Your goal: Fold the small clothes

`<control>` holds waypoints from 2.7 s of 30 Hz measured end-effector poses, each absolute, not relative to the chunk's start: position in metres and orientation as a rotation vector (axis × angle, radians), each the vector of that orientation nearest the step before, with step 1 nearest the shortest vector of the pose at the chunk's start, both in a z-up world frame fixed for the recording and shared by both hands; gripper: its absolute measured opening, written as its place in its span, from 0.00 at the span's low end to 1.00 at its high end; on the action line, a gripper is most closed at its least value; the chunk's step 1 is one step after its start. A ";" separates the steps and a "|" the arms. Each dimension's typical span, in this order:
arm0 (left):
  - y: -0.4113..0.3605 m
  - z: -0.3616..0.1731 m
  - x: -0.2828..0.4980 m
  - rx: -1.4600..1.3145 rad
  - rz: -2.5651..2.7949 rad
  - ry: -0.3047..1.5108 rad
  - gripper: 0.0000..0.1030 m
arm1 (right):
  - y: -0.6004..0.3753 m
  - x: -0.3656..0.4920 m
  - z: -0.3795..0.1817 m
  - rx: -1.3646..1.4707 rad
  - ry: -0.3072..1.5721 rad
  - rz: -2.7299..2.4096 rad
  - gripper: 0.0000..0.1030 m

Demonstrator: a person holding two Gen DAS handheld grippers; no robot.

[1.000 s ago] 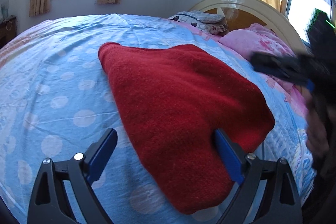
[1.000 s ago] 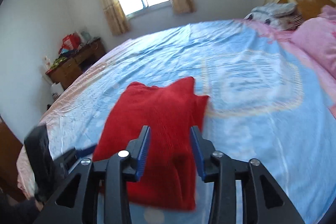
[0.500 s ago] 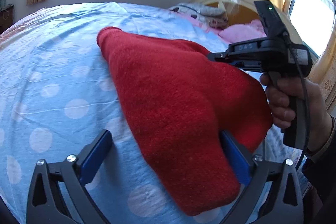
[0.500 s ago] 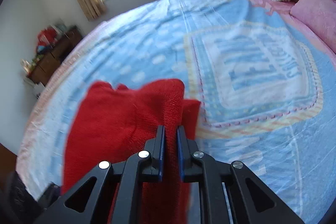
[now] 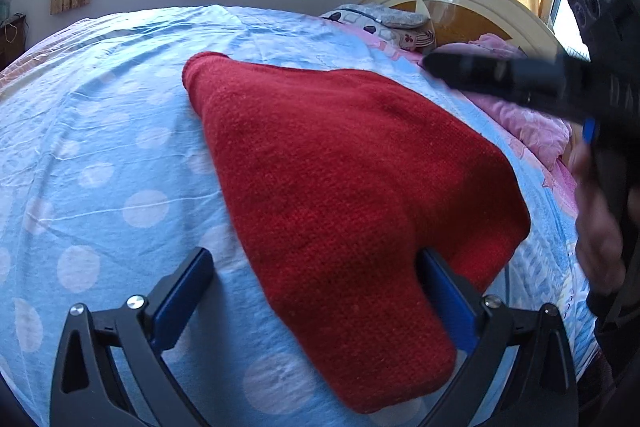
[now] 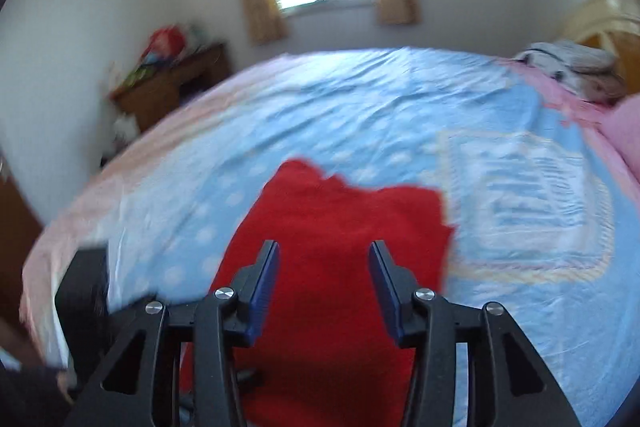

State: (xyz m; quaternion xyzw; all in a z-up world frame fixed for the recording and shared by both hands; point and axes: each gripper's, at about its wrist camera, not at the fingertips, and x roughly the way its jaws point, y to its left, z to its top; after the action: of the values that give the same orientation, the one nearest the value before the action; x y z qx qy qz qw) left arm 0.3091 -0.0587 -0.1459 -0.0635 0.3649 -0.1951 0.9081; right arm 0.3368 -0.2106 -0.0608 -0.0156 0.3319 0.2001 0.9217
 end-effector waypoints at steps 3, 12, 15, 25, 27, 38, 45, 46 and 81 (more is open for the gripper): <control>-0.059 -0.146 0.309 -0.132 -0.403 0.753 1.00 | -0.205 0.340 -0.080 -0.088 0.736 0.391 0.46; -0.060 -0.147 0.311 -0.120 -0.401 0.755 1.00 | -0.242 0.335 -0.112 -0.006 0.765 0.375 0.45; -0.061 -0.147 0.312 -0.107 -0.391 0.760 1.00 | -0.240 0.326 -0.118 -0.061 0.729 0.359 0.45; -0.057 -0.113 0.308 -0.090 -0.321 0.686 1.00 | -0.250 0.317 -0.123 -0.050 0.701 0.336 0.45; -0.059 -0.115 0.319 -0.055 -0.312 0.703 1.00 | -0.256 0.317 -0.125 -0.032 0.698 0.335 0.45; -0.046 -0.143 0.332 -0.236 -0.382 0.770 1.00 | -0.272 0.317 -0.114 0.065 0.684 0.414 0.48; -0.037 -0.145 0.331 -0.314 -0.417 0.757 1.00 | -0.312 0.340 -0.096 0.307 0.671 0.401 0.60; -0.038 -0.145 0.331 -0.310 -0.415 0.758 1.00 | -0.317 0.348 -0.096 0.324 0.681 0.393 0.60; -0.046 -0.147 0.337 -0.256 -0.418 0.776 1.00 | -0.344 0.456 -0.161 0.785 0.856 0.477 0.55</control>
State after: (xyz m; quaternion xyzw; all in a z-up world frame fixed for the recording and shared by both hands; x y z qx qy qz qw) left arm 0.3374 -0.0465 -0.1467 -0.1234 0.3744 -0.2018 0.8966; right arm 0.4560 -0.3440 -0.1606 0.3672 0.4006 0.2232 0.8092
